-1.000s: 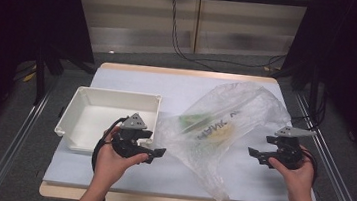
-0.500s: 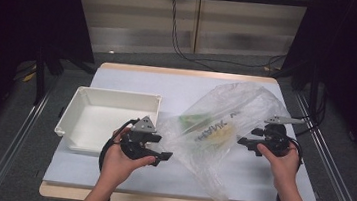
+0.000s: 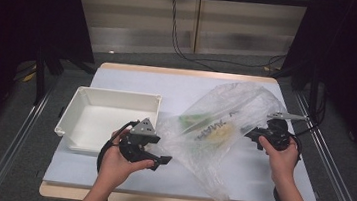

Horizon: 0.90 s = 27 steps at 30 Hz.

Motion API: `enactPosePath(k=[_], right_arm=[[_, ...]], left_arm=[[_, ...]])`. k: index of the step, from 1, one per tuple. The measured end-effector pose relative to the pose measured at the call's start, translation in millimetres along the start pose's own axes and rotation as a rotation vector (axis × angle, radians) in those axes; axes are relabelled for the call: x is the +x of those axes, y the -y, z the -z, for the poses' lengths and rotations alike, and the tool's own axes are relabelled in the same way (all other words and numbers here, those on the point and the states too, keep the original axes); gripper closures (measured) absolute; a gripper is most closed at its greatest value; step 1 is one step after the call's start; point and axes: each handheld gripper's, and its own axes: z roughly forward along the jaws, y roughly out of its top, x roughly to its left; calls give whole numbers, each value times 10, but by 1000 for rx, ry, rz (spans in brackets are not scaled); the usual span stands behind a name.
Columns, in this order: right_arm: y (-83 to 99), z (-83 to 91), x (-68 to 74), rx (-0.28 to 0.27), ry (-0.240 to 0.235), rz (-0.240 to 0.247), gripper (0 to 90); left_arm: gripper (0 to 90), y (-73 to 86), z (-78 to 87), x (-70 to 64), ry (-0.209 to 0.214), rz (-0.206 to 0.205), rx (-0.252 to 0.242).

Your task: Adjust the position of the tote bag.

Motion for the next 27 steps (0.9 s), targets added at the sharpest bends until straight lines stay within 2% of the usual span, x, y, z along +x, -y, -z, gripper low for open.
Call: enactPosePath(k=[2, 5, 7, 8, 11, 16, 19, 21, 23, 24, 27], right_arm=[[-10, 15, 8, -7, -1, -10, 785], [-18, 31, 31, -14, -13, -7, 852], [-22, 45, 47, -14, -18, -3, 890], [-19, 62, 55, -17, -24, 7, 900], [-6, 100, 53, -17, -24, 2, 900], [26, 143, 63, -6, -25, 8, 900], [72, 203, 90, -4, -24, 12, 900], [103, 235, 112, 0, -23, 17, 900], [140, 265, 134, 7, -19, 22, 900], [140, 265, 134, 7, -19, 22, 900], [204, 309, 166, 14, -23, 14, 900]], left_arm=[[327, -17, -30, 11, -17, -8, -2], [509, -31, -73, 53, -31, -33, 11], [677, -38, -94, 79, -28, -28, 7], [731, -48, -98, 97, -33, -24, 15], [832, -83, -125, 139, -37, -7, 15], [880, -160, -138, 243, -62, -9, 28], [891, -198, -149, 332, -74, -15, 12], [896, -209, -162, 366, -75, -5, 4], [898, -213, -170, 391, -78, -15, 5], [898, -222, -179, 399, -85, 1, 8], [899, -261, -192, 474, -94, -7, 2]])
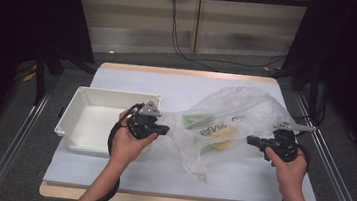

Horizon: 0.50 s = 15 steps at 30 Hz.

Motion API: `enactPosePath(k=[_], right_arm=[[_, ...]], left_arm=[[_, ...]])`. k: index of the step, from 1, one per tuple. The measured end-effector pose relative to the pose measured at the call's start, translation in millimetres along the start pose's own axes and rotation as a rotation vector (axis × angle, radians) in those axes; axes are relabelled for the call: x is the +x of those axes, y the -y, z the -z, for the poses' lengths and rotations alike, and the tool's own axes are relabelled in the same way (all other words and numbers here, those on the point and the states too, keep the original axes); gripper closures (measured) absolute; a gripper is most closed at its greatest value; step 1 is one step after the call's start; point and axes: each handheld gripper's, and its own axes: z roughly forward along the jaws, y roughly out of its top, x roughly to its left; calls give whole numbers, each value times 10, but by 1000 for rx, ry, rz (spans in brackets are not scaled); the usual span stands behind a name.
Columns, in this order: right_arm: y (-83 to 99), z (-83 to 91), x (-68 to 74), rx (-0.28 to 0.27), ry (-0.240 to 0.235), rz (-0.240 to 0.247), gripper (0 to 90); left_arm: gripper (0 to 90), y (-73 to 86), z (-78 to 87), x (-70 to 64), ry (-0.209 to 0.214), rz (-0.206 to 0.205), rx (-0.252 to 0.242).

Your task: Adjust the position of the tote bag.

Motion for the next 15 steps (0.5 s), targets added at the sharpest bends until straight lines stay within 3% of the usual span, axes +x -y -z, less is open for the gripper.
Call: enactPosePath(k=[11, 15], right_arm=[[279, 152, 76, 19, -4, -35, 900], [385, 173, 182, 41, -9, -43, 900]], left_arm=[[900, -171, -124, 270, -5, 8, -16], [900, -226, -161, 357, -5, 18, -28]])
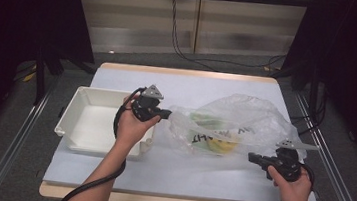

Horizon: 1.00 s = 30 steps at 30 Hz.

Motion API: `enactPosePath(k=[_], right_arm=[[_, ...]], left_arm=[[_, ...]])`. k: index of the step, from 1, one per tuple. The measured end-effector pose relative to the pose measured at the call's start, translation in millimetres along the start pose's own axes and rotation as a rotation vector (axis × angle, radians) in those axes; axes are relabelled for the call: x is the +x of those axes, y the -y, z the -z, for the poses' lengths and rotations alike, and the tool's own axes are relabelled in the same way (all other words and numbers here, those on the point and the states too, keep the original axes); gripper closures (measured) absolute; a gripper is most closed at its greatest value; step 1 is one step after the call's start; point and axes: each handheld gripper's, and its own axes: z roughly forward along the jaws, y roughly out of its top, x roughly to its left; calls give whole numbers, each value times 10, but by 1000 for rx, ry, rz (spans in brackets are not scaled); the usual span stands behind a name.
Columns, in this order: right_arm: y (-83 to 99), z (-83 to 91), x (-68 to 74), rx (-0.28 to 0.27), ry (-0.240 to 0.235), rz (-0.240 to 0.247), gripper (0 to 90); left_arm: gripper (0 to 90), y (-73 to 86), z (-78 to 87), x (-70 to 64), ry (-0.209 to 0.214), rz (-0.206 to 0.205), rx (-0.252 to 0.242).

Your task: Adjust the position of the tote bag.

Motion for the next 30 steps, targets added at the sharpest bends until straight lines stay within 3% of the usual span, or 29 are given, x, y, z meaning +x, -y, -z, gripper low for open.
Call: enactPosePath(k=[2, 4, 8, 9, 14, 17, 22, 30], right_arm=[[45, -5, 49, 9, -10, -7, 900], [90, -9, 98, 22, -20, -4, 900], [139, -4, 143, 30, -7, 6, 900], [144, -2, 143, 26, -5, 6, 900], [148, 12, 144, 25, 16, 18, 900], [145, 4, 111, 28, 21, 28, 900], [139, -16, 70, 39, 44, 32, 900], [143, -9, -29, 33, 58, 8, 900]], left_arm=[[900, -19, -37, 59, -9, 20, -12], [900, -28, -36, 85, -14, 14, -7], [893, -21, -72, 134, 8, 38, -6], [875, -14, -69, 137, 12, 28, 4], [784, 38, -46, 128, 34, 71, -17], [647, 68, -2, 134, 70, 77, 0], [560, 82, 63, 137, 58, 74, 33], [488, 75, 178, 155, 33, 77, 27]])
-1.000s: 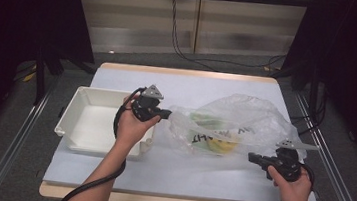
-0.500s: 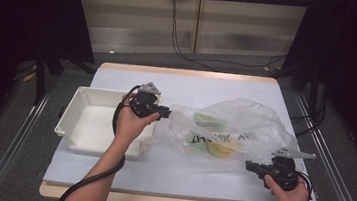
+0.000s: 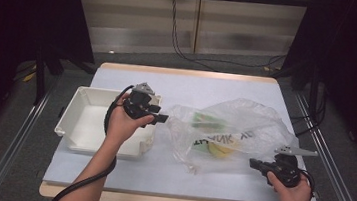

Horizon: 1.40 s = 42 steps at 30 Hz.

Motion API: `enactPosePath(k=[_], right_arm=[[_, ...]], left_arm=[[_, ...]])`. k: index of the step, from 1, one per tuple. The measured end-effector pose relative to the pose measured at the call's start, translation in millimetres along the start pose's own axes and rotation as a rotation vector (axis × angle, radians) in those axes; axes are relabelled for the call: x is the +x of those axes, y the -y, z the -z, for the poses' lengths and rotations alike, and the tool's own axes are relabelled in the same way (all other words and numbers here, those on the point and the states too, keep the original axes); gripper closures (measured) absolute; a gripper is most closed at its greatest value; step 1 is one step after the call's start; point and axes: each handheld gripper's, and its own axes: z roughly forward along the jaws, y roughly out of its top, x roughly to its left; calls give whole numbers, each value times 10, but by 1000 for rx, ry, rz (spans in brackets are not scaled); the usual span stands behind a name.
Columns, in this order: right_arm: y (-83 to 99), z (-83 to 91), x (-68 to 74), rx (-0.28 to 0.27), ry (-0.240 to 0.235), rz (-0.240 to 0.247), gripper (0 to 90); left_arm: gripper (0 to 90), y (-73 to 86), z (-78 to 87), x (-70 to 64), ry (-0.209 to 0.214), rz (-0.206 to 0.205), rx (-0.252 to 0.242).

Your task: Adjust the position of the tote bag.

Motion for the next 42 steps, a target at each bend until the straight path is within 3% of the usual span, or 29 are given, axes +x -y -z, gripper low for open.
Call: enactPosePath(k=[6, 8, 10, 17, 19, 22, 23, 26, 27, 28, 29, 31, 32, 35, 37, 41, 42], right_arm=[[14, 12, -14, 5, 21, 14, 882], [7, 25, -7, 0, 24, -1, 791], [-8, 30, 19, 4, 25, 21, 750], [-58, 28, 248, -7, -50, 63, 801], [-70, 17, 344, -9, -82, 78, 868], [-77, 0, 396, -4, -101, 91, 900], [-90, -28, 434, 3, -128, 105, 900], [-112, -61, 493, -9, -149, 120, 900], [-146, -110, 580, -18, -176, 149, 900], [-146, -110, 580, -18, -176, 149, 900], [-173, -169, 690, -14, -186, 171, 900], [-177, -203, 739, -9, -190, 184, 900], [-176, -272, 829, -8, -196, 200, 900], [-189, -342, 891, -10, -206, 210, 900], [-234, -411, 977, -25, -205, 219, 900], [-294, -445, 1035, -32, -207, 214, 900], [-339, -471, 1045, -30, -196, 205, 900]], left_arm=[[491, 17, 73, 3, -8, 5, -20], [503, 6, 97, -26, 7, 1, -16], [532, -23, 112, -68, 14, -12, -12], [586, -57, 12, -173, 54, -26, -1], [600, -64, -22, -228, 70, -31, 2], [604, -72, -34, -262, 77, -36, -3], [606, -85, -31, -286, 81, -43, 7], [603, -95, -44, -305, 91, -47, 5], [591, -97, -52, -318, 89, -45, 1], [591, -104, -54, -327, 93, -51, 6], [585, -116, -56, -367, 92, -53, 7], [572, -124, -49, -394, 94, -64, 13], [569, -140, -37, -453, 107, -77, 8], [558, -159, -25, -491, 111, -92, 15], [459, -177, -39, -534, 107, -76, 24], [408, -205, -50, -564, 151, -70, 18], [327, -227, -70, -606, 161, -95, 24]])
